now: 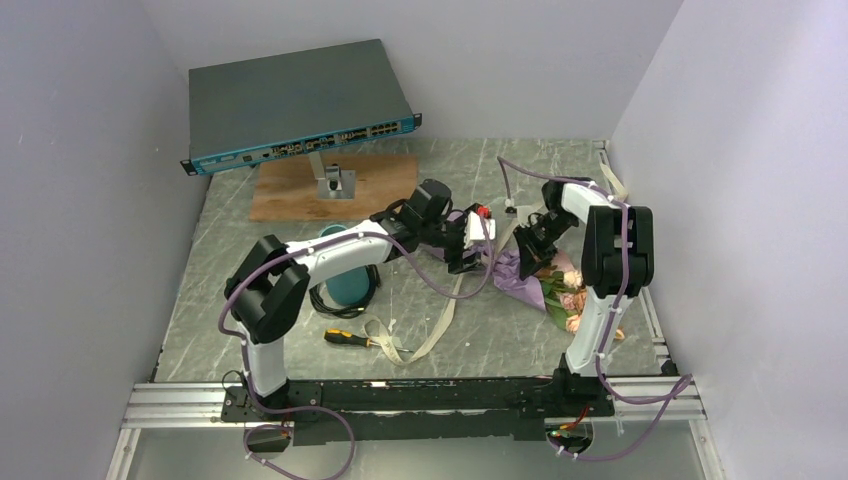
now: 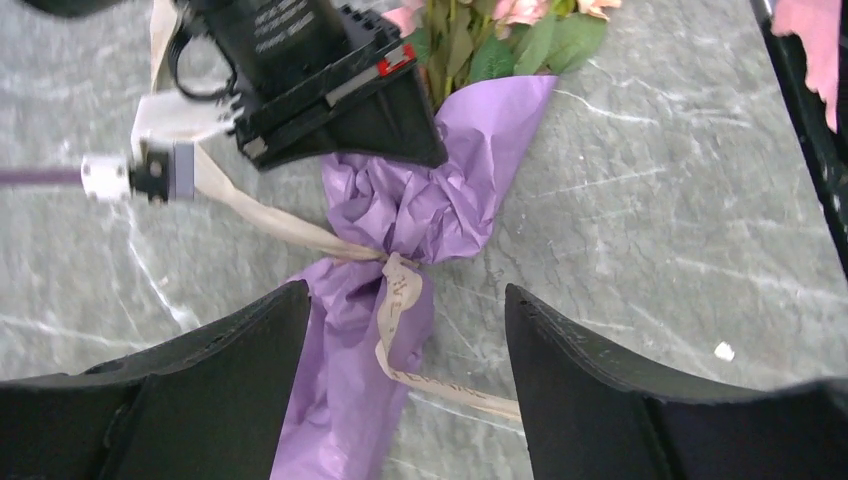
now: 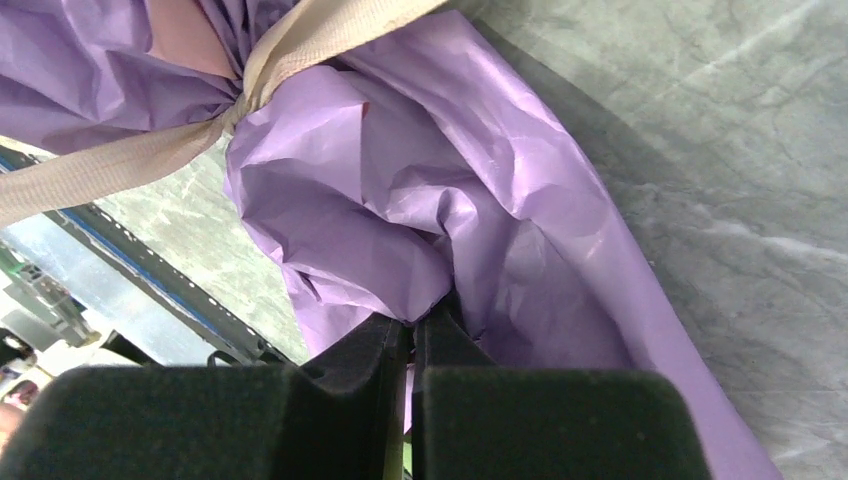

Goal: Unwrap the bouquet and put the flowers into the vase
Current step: Untie the ribbon from the wrapping paper.

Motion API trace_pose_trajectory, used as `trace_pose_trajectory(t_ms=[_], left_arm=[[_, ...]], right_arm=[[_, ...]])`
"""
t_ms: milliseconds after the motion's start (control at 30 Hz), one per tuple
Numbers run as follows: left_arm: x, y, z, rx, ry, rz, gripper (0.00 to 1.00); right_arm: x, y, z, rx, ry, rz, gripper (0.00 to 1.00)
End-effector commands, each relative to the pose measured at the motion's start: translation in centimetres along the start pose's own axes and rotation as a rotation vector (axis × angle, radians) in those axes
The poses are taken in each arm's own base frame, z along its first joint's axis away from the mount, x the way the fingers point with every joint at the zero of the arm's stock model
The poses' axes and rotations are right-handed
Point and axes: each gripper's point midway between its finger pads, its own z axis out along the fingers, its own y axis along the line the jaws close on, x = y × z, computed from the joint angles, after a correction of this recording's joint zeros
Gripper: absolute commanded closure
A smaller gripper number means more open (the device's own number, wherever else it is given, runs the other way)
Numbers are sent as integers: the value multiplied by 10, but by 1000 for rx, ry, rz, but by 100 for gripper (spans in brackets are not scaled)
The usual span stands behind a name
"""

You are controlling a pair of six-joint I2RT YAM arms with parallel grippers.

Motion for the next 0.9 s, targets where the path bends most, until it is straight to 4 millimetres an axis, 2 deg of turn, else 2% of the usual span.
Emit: trace_pose_trajectory(t_ms=[0,133,233,433,600,700,800,867], left_arm=[[-24,-3,-15,130,-57,264,24],[-8,24,-19,125,-13,332,30],[3,40,-24,138,14,332,28],[44,38,-14,222,119,382,21],[58,46,3,263,140,376,18],[77,44,15,279,167,357,17],[101,31,22,337,208,289,24],[112,21,21,367,231,250,32]], right_arm=[[-1,-4,-3,54,-9,-87,96],[0,-5,-2,59,-4,-92,96],[1,-5,-3,60,-1,-100,96],[3,-3,-5,58,-2,-131,93],[-1,-3,-9,62,-15,-146,90],[-5,-2,-12,64,-27,-152,87],[-12,-1,-19,79,-54,-156,76],[-21,3,-29,82,-87,-164,68]])
